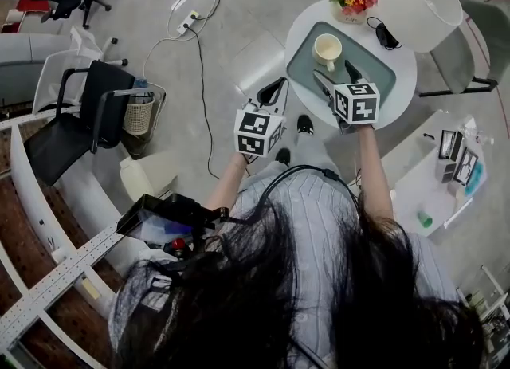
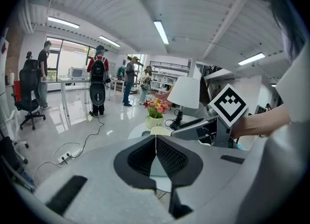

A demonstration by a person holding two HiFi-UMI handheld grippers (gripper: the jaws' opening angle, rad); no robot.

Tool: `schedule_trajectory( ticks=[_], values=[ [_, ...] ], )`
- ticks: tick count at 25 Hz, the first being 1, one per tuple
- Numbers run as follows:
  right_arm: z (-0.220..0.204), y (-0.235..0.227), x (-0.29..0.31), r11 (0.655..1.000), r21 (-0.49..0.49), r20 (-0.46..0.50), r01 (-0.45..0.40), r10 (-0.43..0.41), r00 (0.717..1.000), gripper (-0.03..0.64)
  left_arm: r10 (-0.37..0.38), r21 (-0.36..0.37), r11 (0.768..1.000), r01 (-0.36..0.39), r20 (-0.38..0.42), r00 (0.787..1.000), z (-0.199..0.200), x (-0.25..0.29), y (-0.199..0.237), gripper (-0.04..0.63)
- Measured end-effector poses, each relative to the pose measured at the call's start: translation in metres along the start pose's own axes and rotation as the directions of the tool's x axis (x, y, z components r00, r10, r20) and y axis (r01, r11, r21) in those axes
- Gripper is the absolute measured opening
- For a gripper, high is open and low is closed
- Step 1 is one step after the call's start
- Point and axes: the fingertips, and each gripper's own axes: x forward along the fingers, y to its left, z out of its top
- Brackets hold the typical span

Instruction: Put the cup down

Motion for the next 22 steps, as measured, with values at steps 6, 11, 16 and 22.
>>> schedule_trajectory(
  ticks=[6, 11, 16, 22],
  values=[
    [0.007, 0.016, -0.026, 0.999, 0.035, 0.069, 0.022, -0.025, 0.997, 0.397, -0.005, 0.011, 1.000, 0.005, 0.016, 1.000, -0.003, -0.018, -0.009, 0.017],
    [0.007, 0.028, -0.041, 0.996, 0.083, 0.101, 0.032, -0.040, 0.994, 0.397, -0.014, 0.022, 1.000, 0.013, 0.031, 0.999, -0.005, -0.031, -0.015, 0.017],
    [0.001, 0.049, -0.054, 0.993, 0.118, 0.112, 0.014, -0.027, 0.993, 0.396, -0.022, 0.025, 0.999, 0.021, 0.050, 0.999, -0.005, -0.050, -0.020, 0.017],
    [-0.009, 0.067, -0.059, 0.990, 0.141, 0.126, -0.009, -0.008, 0.992, 0.378, -0.019, 0.027, 0.999, 0.018, 0.052, 0.998, -0.012, -0.062, -0.018, 0.017]
  ],
)
